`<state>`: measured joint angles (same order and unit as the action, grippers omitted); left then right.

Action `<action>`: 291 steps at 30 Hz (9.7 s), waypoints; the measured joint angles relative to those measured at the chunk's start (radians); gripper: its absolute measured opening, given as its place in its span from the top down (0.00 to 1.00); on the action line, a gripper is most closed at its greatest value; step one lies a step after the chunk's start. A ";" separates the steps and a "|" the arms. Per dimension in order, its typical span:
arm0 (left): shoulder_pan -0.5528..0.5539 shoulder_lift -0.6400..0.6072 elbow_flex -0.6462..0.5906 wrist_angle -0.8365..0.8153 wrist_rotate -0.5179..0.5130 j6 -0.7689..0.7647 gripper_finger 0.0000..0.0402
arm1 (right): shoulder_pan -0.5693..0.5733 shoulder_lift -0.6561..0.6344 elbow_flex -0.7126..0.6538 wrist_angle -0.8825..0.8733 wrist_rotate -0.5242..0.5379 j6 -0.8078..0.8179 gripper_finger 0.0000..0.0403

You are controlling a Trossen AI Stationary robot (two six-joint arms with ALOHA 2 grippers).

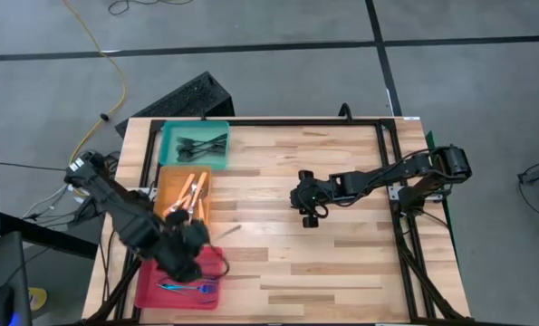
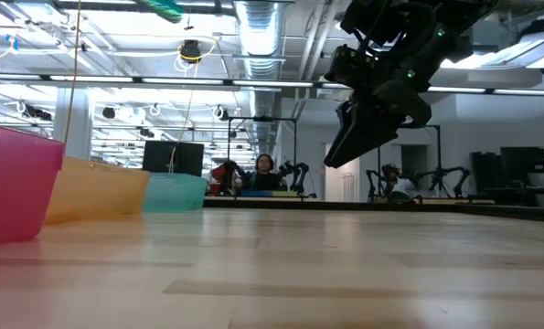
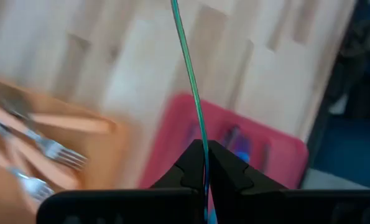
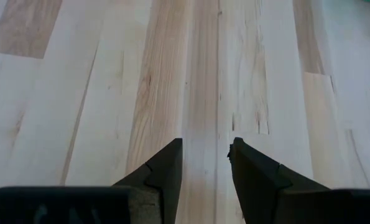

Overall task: Sort silverware by color (type)
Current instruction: Put the blue fork into the pink bin, then return to Home Position

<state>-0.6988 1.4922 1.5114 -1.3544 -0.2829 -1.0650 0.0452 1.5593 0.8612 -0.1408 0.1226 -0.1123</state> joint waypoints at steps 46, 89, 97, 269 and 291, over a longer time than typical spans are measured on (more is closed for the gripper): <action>-0.379 -0.010 -0.566 0.536 0.080 -0.180 1.00 | 0.000 0.000 0.000 0.018 0.000 0.008 0.62; -0.351 -0.048 -0.842 0.886 0.260 -0.065 0.69 | -0.001 0.000 0.001 0.018 -0.018 0.034 0.62; -0.299 -0.107 -0.842 0.891 0.321 -0.116 0.61 | -0.001 0.000 0.001 0.018 -0.019 0.033 0.62; 0.099 -1.488 -1.505 1.605 0.039 1.026 0.61 | -0.367 -1.546 -0.856 0.187 0.059 0.198 0.62; 0.099 -1.478 -1.491 1.378 0.013 1.018 0.61 | -0.367 -1.545 -0.856 0.186 0.061 0.199 0.62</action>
<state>-0.5995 0.0143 0.0208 0.0240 -0.2698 -0.0467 -0.3218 0.0139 0.0048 0.0452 0.1841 0.0864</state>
